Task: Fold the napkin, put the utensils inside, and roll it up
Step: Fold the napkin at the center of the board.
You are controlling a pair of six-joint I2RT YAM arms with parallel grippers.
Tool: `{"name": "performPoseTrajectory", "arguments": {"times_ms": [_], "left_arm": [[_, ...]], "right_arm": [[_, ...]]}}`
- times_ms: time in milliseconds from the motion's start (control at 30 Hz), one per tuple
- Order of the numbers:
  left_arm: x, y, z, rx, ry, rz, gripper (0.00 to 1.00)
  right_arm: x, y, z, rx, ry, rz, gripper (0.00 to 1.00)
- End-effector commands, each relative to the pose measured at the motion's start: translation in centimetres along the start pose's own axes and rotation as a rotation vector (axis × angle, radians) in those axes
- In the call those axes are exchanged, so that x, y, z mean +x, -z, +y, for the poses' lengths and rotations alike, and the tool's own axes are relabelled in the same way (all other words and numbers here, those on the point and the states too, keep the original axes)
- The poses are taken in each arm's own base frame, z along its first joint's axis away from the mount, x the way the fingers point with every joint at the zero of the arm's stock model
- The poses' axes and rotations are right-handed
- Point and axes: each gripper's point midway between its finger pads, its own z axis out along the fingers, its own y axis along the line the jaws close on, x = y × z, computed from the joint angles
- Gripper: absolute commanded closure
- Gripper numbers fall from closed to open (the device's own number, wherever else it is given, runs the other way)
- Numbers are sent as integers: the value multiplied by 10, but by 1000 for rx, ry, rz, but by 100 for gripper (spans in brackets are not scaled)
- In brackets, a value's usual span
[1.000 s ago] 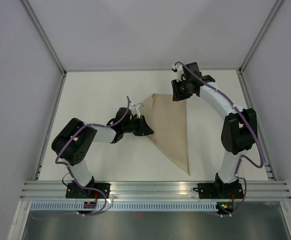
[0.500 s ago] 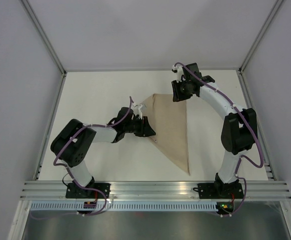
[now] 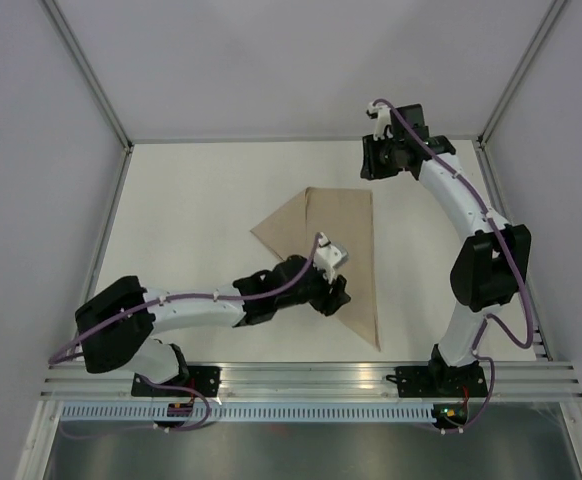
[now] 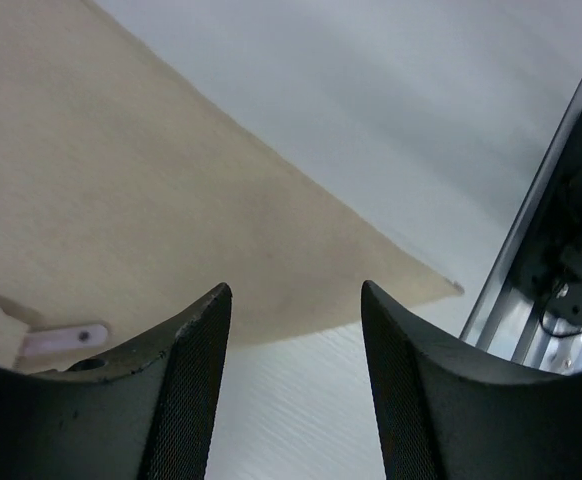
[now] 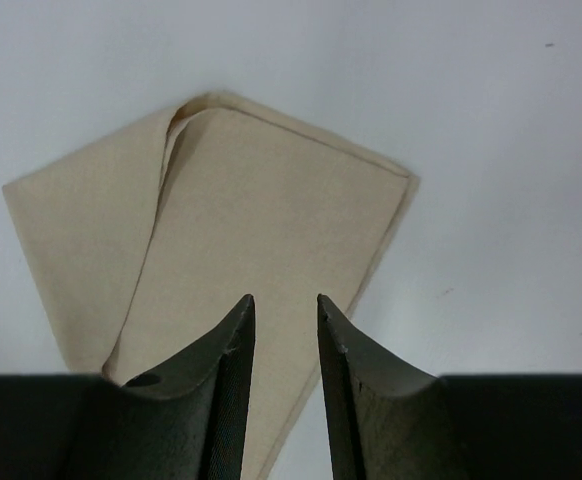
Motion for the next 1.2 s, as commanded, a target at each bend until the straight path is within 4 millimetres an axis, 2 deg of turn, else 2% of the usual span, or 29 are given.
{"name": "performPoseTrajectory", "arguments": {"times_ms": [0,67,133,167,233,367,567,600,633,933,1167], "left_arm": [[49,5,5,-182,-216,98,40],[64,2,-15,-201,-306,110,38],[68,-1,-26,-205,-359,105,36],[76,-4,-39,-179,-387,114,35],[78,-7,-51,-161,-425,107,29],[89,-12,-74,-113,-492,108,27],[95,-17,-92,-117,-618,74,26],[95,-18,-94,-121,-632,66,26],[100,-21,-93,-132,-654,68,26],[95,-41,-113,-136,-725,-20,29],[96,-49,-124,-104,-745,-28,31]], "right_arm": [[-34,47,-24,39,-51,-112,62],[-37,56,-41,51,-85,-133,62],[-37,60,-51,53,-109,-142,62],[-36,63,-62,69,-128,-145,62],[-33,65,-70,74,-139,-144,63],[-22,64,-85,101,-153,-136,63],[-16,61,-91,99,-166,-130,63],[-14,64,-104,118,-187,-134,63],[-14,65,-104,118,-188,-135,63],[-15,66,-110,116,-208,-143,63],[-14,65,-110,114,-213,-144,63]]}}
